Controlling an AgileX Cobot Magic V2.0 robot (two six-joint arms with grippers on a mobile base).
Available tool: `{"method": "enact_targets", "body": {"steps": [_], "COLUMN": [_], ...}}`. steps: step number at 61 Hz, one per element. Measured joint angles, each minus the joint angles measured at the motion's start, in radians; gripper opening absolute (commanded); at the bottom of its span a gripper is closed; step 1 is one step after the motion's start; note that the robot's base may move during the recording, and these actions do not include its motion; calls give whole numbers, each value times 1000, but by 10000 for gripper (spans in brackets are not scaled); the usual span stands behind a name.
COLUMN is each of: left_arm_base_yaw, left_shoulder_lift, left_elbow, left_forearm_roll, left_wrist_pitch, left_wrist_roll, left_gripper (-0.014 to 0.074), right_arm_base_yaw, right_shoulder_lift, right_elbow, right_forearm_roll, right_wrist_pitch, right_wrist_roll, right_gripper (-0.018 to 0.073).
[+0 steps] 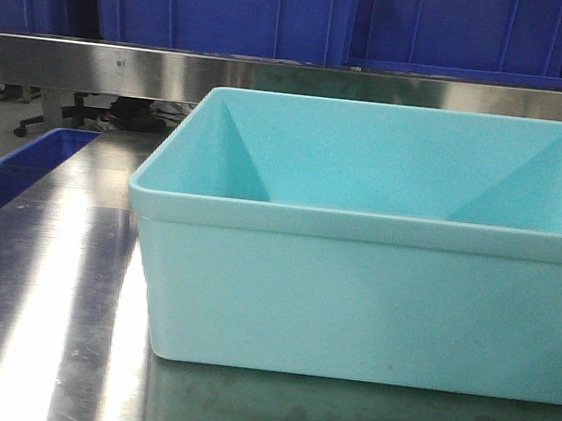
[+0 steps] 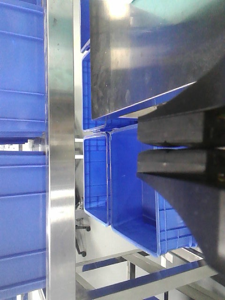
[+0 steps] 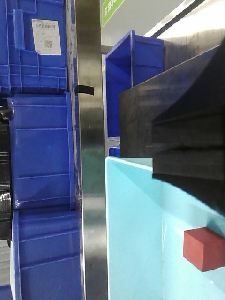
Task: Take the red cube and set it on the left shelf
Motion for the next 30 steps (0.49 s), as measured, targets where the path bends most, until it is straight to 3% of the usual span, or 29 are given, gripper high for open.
{"method": "enact_targets", "body": {"steps": [30], "left_arm_base_yaw": [0], "left_shoulder_lift": [0], "left_elbow": [0], "left_forearm_roll": [0], "left_wrist_pitch": [0], "left_wrist_roll": [0], "left_gripper": [102], "right_arm_base_yaw": [0], "right_shoulder_lift": [0], "right_elbow": [0], "right_forearm_roll": [0], "right_wrist_pitch": [0], "right_wrist_roll": [0], "right_gripper": [46]}}
